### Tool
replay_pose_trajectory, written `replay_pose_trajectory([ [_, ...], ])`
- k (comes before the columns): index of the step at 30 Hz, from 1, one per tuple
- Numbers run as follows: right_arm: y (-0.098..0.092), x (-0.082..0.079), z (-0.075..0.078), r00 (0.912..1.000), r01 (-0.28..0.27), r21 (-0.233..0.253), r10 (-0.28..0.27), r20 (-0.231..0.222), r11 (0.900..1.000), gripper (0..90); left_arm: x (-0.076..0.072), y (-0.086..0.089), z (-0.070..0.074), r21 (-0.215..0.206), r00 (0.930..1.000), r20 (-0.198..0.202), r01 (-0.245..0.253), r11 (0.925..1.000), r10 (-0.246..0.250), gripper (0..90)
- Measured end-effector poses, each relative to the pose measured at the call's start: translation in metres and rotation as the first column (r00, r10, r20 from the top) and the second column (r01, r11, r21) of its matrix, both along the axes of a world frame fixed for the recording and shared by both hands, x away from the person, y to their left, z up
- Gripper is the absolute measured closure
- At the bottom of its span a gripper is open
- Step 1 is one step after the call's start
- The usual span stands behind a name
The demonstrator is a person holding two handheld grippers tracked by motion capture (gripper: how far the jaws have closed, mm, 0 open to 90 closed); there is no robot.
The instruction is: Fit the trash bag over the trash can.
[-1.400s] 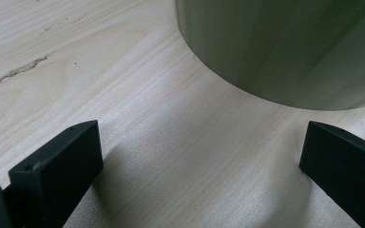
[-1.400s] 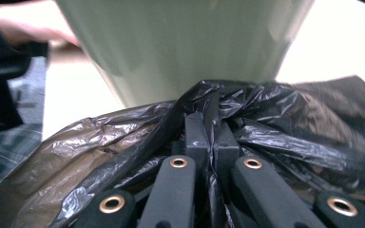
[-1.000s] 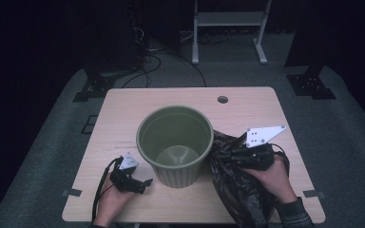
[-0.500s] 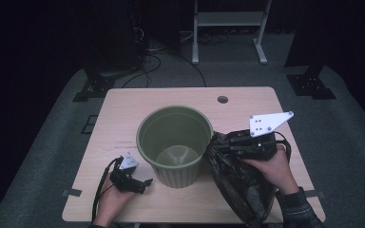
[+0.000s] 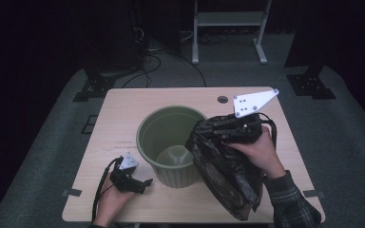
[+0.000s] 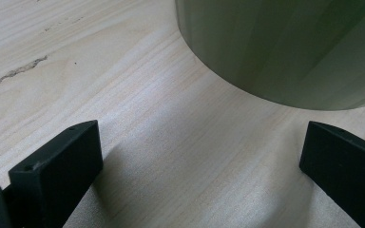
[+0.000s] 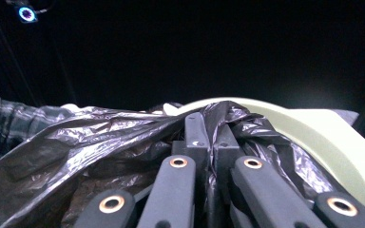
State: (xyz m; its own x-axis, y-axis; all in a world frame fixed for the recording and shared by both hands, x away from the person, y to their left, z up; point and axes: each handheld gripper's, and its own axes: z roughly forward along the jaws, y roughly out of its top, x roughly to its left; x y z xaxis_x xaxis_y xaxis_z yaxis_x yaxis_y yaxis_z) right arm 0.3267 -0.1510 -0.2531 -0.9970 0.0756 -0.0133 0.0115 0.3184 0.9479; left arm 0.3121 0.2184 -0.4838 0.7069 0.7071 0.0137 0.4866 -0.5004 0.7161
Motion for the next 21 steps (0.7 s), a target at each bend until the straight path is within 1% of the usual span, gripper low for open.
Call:
replay_pose_trajectory([
  [3, 0.01, 0.003, 0.007, 0.9999, -0.008, -0.005, 0.008, 0.01, 1.0, 89.1, 0.0, 0.0, 0.0, 0.0, 1.0, 0.0, 0.003, 1.0, -0.003, 0.0],
  [8, 0.029, 0.009, 0.021, 0.9991, -0.04, 0.019, 0.039, 0.018, 0.999, 89.1, 0.0, 0.0, 0.0, 0.0, 1.0, 0.0, 0.003, 1.0, -0.003, 0.0],
  [11, 0.043, 0.013, 0.029, 0.9982, -0.059, 0.025, 0.059, 0.012, 0.998, 89.1, 0.0, 0.0, 0.0, 0.001, 1.0, -0.001, 0.006, 1.0, -0.006, 0.0],
  [14, 0.058, 0.016, 0.035, 0.997, -0.075, 0.025, 0.075, 0.019, 0.997, 89.1, 0.0, 0.0, 0.0, 0.0, 1.0, -0.001, 0.007, 1.0, -0.007, 0.0],
  [21, 0.09, 0.026, 0.042, 0.9933, -0.115, 0.043, 0.115, 0.004, 0.992, 89.1, 0.0, 0.0, 0.0, -0.001, 1.0, 0.004, 0.008, 1.0, -0.008, 0.0],
])
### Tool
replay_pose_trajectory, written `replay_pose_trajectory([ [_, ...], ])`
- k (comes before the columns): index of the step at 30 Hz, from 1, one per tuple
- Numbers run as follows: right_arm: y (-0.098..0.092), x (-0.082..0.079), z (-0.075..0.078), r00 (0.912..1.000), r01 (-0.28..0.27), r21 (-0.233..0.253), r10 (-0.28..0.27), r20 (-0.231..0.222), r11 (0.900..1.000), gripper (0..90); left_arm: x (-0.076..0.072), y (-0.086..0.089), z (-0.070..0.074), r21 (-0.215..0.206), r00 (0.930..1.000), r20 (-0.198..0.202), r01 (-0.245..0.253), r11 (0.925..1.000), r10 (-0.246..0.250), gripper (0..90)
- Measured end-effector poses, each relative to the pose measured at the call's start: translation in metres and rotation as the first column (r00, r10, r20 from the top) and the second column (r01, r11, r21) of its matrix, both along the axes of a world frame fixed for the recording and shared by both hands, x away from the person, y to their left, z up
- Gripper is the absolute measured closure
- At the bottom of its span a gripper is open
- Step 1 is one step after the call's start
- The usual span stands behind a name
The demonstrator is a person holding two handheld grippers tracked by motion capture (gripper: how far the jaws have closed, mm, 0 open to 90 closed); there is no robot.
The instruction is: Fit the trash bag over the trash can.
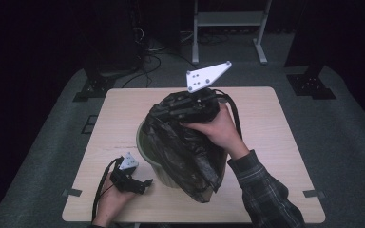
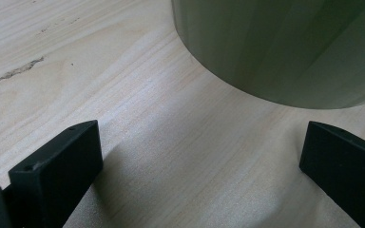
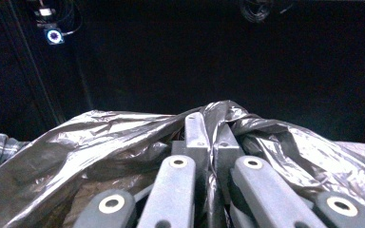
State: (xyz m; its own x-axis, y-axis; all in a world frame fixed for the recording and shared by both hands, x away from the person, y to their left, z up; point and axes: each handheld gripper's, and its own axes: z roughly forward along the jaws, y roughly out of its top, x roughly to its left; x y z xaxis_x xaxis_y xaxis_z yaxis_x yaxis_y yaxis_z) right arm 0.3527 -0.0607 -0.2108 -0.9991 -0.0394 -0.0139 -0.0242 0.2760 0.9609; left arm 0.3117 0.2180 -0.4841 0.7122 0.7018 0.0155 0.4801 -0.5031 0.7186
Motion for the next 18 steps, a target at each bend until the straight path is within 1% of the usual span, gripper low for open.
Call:
replay_pose_trajectory([
  [4, 0.02, 0.006, 0.004, 0.9998, -0.019, 0.009, 0.019, -0.002, 1.0, 89.1, 0.0, 0.0, 0.0, 0.003, 1.0, -0.003, 0.002, 1.0, -0.002, 0.0],
  [5, 0.028, 0.01, 0.006, 0.9997, -0.025, 0.015, 0.025, 0.0, 1.0, 89.1, 0.0, 0.0, 0.0, 0.003, 1.0, -0.004, 0.002, 1.0, -0.002, 0.0],
  [7, 0.031, 0.011, 0.008, 0.9996, -0.028, 0.018, 0.028, -0.001, 0.999, 89.1, 0.0, 0.0, 0.0, 0.004, 1.0, -0.005, 0.003, 1.0, -0.003, 0.0],
  [14, 0.058, 0.024, 0.02, 0.9985, -0.053, 0.041, 0.054, -0.008, 0.998, 89.1, 0.0, 0.0, 0.0, 0.002, 1.0, -0.004, 0.005, 1.0, -0.005, 0.0],
  [16, 0.063, 0.026, 0.02, 0.9981, -0.06, 0.051, 0.06, -0.013, 0.997, 89.1, 0.0, 0.0, 0.0, 0.003, 1.0, -0.005, 0.008, 1.0, -0.008, 0.0],
  [18, 0.066, 0.027, 0.015, 0.9976, -0.063, 0.049, 0.065, -0.024, 0.997, 89.0, -0.001, 0.0, 0.0, 0.004, 0.9999, -0.004, 0.01, 0.9999, -0.01, 0.0],
])
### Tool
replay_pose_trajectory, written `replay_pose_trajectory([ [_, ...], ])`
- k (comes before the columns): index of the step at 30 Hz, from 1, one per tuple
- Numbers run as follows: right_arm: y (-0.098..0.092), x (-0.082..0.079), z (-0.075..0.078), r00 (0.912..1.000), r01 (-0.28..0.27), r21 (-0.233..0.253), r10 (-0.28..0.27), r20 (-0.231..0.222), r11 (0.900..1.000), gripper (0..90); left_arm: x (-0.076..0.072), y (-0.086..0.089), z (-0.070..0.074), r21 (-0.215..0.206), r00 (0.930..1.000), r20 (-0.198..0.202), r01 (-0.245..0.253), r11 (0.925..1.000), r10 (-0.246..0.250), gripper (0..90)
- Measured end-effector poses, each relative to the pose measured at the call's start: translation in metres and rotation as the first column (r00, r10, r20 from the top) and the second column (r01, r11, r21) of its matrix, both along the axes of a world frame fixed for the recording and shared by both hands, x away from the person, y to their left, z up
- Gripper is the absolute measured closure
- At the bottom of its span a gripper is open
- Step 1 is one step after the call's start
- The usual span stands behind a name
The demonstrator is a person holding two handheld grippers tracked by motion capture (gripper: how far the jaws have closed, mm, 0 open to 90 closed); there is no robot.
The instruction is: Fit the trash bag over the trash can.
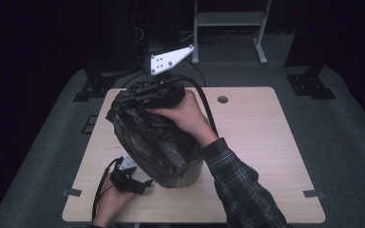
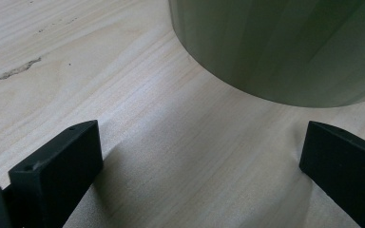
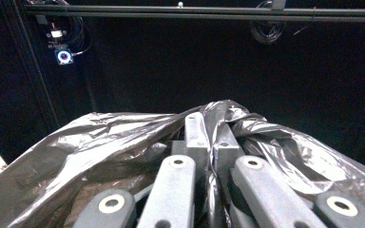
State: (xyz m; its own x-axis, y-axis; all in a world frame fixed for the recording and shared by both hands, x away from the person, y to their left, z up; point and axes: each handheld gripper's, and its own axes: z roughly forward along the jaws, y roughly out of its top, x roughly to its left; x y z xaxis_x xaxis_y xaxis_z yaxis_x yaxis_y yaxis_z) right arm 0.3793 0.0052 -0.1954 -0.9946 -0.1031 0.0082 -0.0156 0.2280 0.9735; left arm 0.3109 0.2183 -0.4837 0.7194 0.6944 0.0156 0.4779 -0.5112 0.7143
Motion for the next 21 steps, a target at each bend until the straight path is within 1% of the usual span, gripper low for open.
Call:
replay_pose_trajectory([
  [2, 0.0, 0.0, -0.006, 1.0, 0.005, -0.009, -0.005, -0.001, 1.0, 89.0, 0.0, 0.0, 0.0, 0.0, 1.0, -0.001, 0.001, 1.0, -0.001, 0.0],
  [3, -0.002, 0.0, -0.009, 0.9999, 0.007, -0.014, -0.007, -0.01, 1.0, 89.0, 0.0, 0.0, 0.0, 0.0, 1.0, -0.001, 0.001, 1.0, -0.001, 0.0],
  [7, -0.014, 0.0, -0.024, 0.9993, 0.026, -0.042, -0.027, -0.027, 0.999, 88.8, 0.0, 0.0, 0.0, 0.0, 1.0, -0.001, 0.001, 1.0, -0.001, 0.0],
  [10, -0.028, -0.001, -0.034, 0.9982, 0.042, -0.048, -0.044, -0.04, 0.998, 88.8, 0.0, 0.0, 0.0, -0.001, 1.0, 0.0, 0.001, 1.0, -0.001, 0.0],
  [15, -0.055, -0.002, -0.051, 0.9947, 0.081, -0.079, -0.086, -0.058, 0.994, 88.8, 0.0, 0.0, 0.0, -0.001, 1.0, -0.002, 0.001, 1.0, -0.001, 0.0],
  [18, -0.072, -0.003, -0.059, 0.9915, 0.105, -0.095, -0.112, -0.066, 0.99, 88.7, 0.0, 0.0, 0.0, -0.001, 1.0, -0.001, -0.001, 1.0, 0.001, 0.0],
  [19, -0.08, -0.004, -0.063, 0.9892, 0.123, -0.111, -0.131, -0.067, 0.986, 88.7, 0.0, 0.0, 0.0, -0.001, 1.0, -0.001, -0.001, 1.0, 0.001, 0.0],
  [20, -0.08, -0.004, -0.063, 0.9892, 0.123, -0.111, -0.131, -0.067, 0.986, 88.7, 0.0, 0.0, 0.0, -0.001, 1.0, -0.001, 0.0, 1.0, 0.0, 0.0],
  [21, -0.084, -0.004, -0.066, 0.9882, 0.128, -0.121, -0.137, -0.068, 0.984, 88.6, 0.0, 0.0, 0.0, -0.001, 1.0, -0.001, 0.0, 1.0, 0.0, 0.0],
])
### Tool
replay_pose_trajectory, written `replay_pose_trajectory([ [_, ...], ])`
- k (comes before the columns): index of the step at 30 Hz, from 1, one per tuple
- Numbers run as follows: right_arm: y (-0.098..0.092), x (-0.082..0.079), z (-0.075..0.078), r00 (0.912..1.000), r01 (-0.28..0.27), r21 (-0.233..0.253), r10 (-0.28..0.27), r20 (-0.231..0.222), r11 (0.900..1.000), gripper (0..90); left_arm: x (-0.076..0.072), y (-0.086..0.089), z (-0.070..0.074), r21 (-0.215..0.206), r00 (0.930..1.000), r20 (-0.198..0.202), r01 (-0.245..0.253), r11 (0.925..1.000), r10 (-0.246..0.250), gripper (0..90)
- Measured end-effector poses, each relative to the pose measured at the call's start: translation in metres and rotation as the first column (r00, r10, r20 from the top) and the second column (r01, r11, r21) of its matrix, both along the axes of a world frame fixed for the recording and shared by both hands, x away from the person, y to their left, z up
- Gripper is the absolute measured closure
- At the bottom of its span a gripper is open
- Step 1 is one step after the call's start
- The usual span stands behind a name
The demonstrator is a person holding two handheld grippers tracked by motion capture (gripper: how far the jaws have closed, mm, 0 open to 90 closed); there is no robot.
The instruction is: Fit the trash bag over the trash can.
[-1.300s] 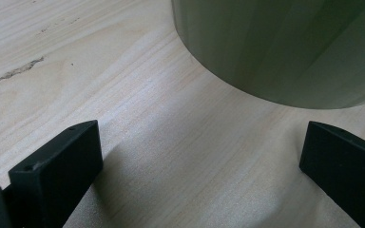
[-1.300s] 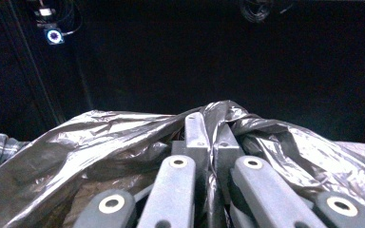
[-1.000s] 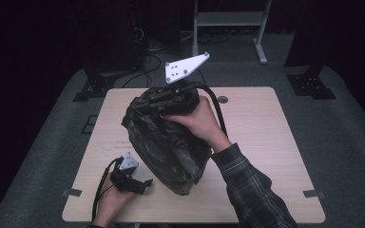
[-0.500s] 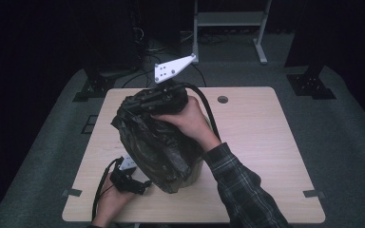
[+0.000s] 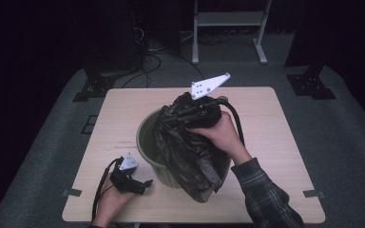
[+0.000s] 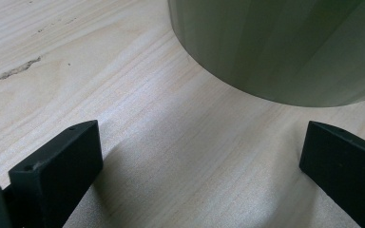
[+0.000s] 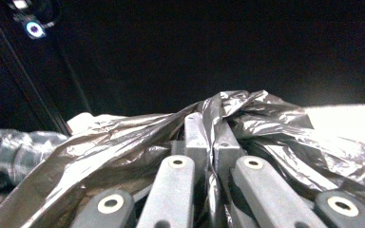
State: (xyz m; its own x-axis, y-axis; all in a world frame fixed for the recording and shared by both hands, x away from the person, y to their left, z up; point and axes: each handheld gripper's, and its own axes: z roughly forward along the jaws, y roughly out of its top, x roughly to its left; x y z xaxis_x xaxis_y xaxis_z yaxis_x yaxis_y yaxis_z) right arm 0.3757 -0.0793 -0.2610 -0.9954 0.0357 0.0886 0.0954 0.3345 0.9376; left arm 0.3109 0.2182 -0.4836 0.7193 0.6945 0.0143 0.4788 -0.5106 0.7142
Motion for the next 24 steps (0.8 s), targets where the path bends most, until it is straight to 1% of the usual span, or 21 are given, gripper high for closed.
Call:
replay_pose_trajectory([
  [1, -0.009, 0.001, -0.006, 0.9998, 0.02, -0.021, -0.02, -0.009, 1.0, 88.4, 0.0, 0.0, 0.0, -0.001, 1.0, 0.001, 0.0, 1.0, 0.0, 0.0],
  [2, -0.009, 0.001, -0.006, 0.9998, 0.02, -0.021, -0.02, -0.009, 1.0, 88.4, 0.0, 0.0, 0.0, 0.0, 1.0, 0.0, 0.0, 1.0, 0.0, 0.0],
  [3, -0.016, 0.003, -0.011, 0.9992, 0.035, -0.031, -0.035, -0.019, 0.999, 88.3, 0.0, 0.0, 0.0, -0.001, 1.0, 0.0, 0.0, 1.0, 0.0, 0.0],
  [4, -0.019, 0.003, -0.012, 0.9989, 0.04, -0.033, -0.041, -0.024, 0.999, 88.3, 0.0, 0.0, 0.0, -0.001, 1.0, 0.001, 0.0, 1.0, 0.0, 0.0],
  [7, -0.024, 0.004, -0.016, 0.9983, 0.045, -0.034, -0.046, -0.035, 0.998, 88.3, 0.0, 0.0, 0.0, -0.001, 1.0, 0.001, 0.0, 1.0, 0.0, 0.0],
  [11, -0.029, 0.003, -0.019, 0.9983, 0.041, -0.038, -0.042, -0.041, 0.998, 88.3, 0.0, 0.0, 0.0, 0.0, 1.0, 0.0, 0.0, 1.0, 0.0, 0.0],
  [13, -0.031, 0.002, -0.021, 0.9982, 0.04, -0.033, -0.042, -0.043, 0.999, 87.9, 0.0, 0.0, 0.0, -0.001, 1.0, 0.0, 0.003, 1.0, -0.003, 0.0],
  [17, -0.033, 0.0, -0.023, 0.9982, 0.037, -0.032, -0.038, -0.047, 0.999, 87.9, -0.001, 0.002, 0.002, -0.002, 0.9997, -0.018, 0.017, 0.9999, -0.017, 0.0],
  [18, -0.034, 0.0, -0.023, 0.9982, 0.035, -0.032, -0.036, -0.047, 0.999, 87.9, -0.001, 0.003, 0.003, -0.005, 0.9995, -0.025, 0.021, 0.9998, -0.021, 0.0],
  [19, -0.034, 0.0, -0.023, 0.9983, 0.033, -0.032, -0.035, -0.047, 0.999, 87.9, -0.002, 0.004, 0.004, -0.012, 0.9995, -0.023, 0.022, 0.9997, -0.022, 0.0],
  [21, -0.034, 0.0, -0.023, 0.9984, 0.029, -0.033, -0.031, -0.047, 0.999, 87.9, -0.005, 0.007, 0.008, -0.029, 0.9997, -0.013, 0.021, 0.9994, -0.021, 0.0],
  [22, -0.034, 0.0, -0.023, 0.9984, 0.029, -0.034, -0.031, -0.047, 0.999, 87.9, -0.006, 0.01, 0.012, -0.048, 0.9997, -0.011, 0.021, 0.9986, -0.022, 0.0],
  [24, -0.034, 0.0, -0.023, 0.9985, 0.026, -0.033, -0.027, -0.046, 0.999, 87.9, -0.008, 0.014, 0.021, -0.065, 0.9997, -0.004, 0.023, 0.9976, -0.024, 0.0],
])
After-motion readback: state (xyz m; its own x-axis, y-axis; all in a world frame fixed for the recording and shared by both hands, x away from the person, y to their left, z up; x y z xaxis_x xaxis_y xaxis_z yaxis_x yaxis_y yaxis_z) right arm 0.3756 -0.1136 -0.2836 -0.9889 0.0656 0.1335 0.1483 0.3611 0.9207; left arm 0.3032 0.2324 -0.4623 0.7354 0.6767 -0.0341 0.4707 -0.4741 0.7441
